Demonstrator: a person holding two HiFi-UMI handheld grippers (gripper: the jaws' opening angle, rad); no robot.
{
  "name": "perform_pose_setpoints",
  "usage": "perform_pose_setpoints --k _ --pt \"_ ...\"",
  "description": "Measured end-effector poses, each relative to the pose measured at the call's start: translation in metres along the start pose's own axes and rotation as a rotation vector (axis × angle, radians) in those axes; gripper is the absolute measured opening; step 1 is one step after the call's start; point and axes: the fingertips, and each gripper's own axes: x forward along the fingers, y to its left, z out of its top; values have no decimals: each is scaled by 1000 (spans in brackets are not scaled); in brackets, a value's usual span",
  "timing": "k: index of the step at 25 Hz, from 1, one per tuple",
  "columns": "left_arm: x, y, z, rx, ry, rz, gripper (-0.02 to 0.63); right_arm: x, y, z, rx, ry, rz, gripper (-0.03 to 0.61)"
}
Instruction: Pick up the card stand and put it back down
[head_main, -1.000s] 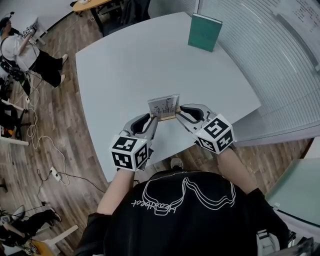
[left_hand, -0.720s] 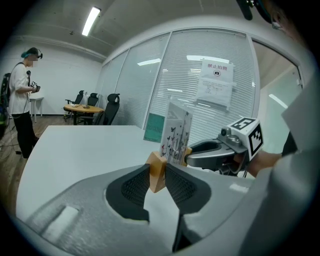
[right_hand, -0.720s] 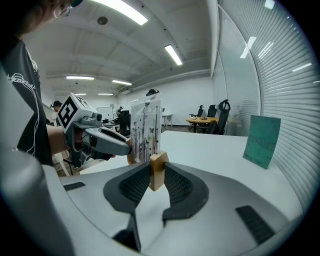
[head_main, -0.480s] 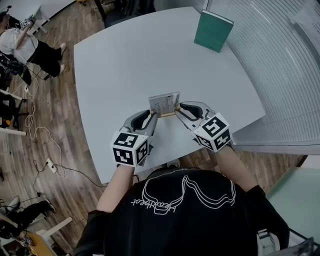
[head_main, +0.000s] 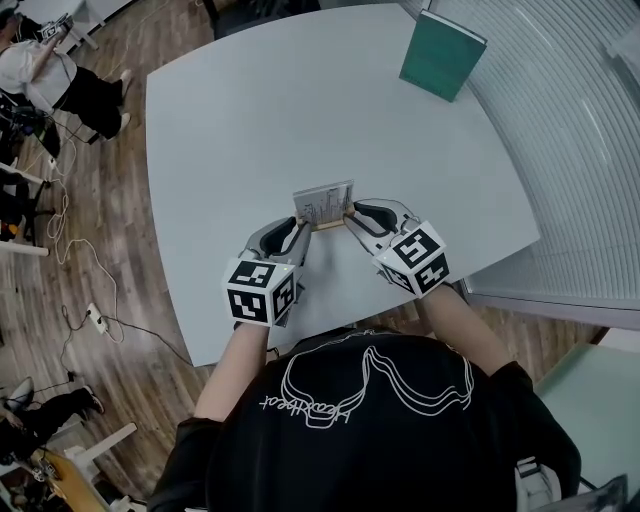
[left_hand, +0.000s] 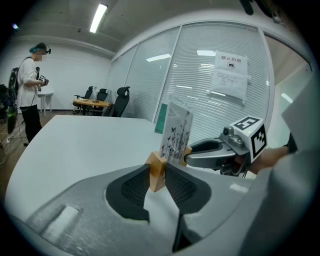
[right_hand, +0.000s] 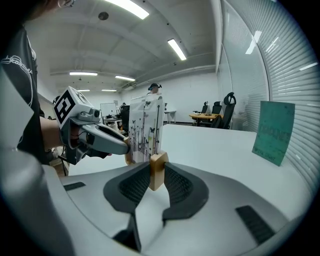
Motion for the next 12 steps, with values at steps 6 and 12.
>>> perform_pose_setpoints --k 6,12 --pt "21 32 -11 -16 27 9 101 38 -11 -11 0 28 5 94" --pt "39 49 -34 21 70 25 101 63 -17 -34 -12 58 -7 92"
